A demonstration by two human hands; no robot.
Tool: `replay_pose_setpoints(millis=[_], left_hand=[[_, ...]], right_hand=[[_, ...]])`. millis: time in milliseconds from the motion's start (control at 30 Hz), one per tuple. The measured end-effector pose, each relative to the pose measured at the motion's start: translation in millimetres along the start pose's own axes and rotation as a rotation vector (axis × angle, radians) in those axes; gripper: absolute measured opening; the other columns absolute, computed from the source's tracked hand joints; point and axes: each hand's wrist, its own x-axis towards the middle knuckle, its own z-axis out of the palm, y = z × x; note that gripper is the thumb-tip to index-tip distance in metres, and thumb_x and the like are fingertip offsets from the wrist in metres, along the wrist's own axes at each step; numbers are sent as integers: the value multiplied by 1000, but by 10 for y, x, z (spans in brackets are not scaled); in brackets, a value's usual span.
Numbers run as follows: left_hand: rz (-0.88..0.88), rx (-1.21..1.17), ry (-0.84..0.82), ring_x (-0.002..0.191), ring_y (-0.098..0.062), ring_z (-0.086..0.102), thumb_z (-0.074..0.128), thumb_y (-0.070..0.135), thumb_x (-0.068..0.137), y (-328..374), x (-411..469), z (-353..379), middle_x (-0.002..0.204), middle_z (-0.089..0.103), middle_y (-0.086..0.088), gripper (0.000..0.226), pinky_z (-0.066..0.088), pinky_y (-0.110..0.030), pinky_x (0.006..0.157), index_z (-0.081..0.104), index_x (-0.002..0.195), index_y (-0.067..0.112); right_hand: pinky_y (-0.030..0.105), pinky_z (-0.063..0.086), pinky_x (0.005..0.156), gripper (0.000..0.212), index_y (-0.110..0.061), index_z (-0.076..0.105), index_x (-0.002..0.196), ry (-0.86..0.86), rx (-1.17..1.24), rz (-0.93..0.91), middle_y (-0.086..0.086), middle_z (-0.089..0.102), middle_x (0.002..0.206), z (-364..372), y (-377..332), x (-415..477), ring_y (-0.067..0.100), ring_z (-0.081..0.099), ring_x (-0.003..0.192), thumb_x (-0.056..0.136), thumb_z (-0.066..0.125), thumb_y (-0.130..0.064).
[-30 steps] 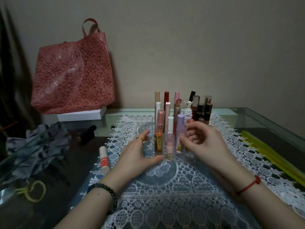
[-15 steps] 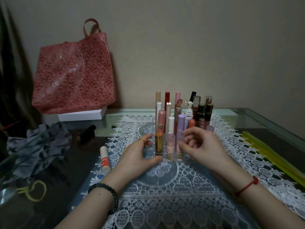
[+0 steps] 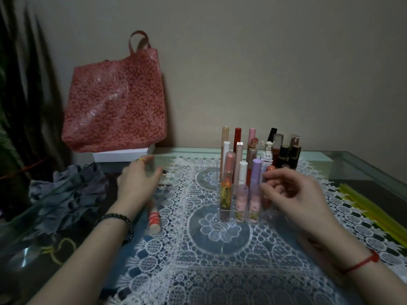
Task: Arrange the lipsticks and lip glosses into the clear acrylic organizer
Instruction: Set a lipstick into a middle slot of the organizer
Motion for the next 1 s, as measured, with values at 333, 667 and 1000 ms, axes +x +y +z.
replay_pose_setpoints(millis=[333,667,1000], left_hand=[[-139,207,-34,103,-32,59,66,21,78,-755,175,-61,103,68,-13,34,46,-41,88,64,112,13],[-180,-456,160,85,-21,65,66,11,80,-276,19,-164,94,70,-11,25,49,-33,86,67,105,9],[189,-1005,-146,84,4,64,65,1,76,850,-679,-41,82,70,22,31,46,-8,72,66,91,28]], right_hand=[[4,46,59,19,-24,65,86,67,-7,-78,-1,66,78,22,-74,3,5,59,67,78,64,-6],[3,45,63,27,-32,62,84,123,28,-136,-7,65,81,19,-170,-24,0,59,77,78,63,-6],[13,53,69,33,-26,62,97,-23,418,-148,0,70,87,82,-288,-53,10,67,79,70,67,-7]])
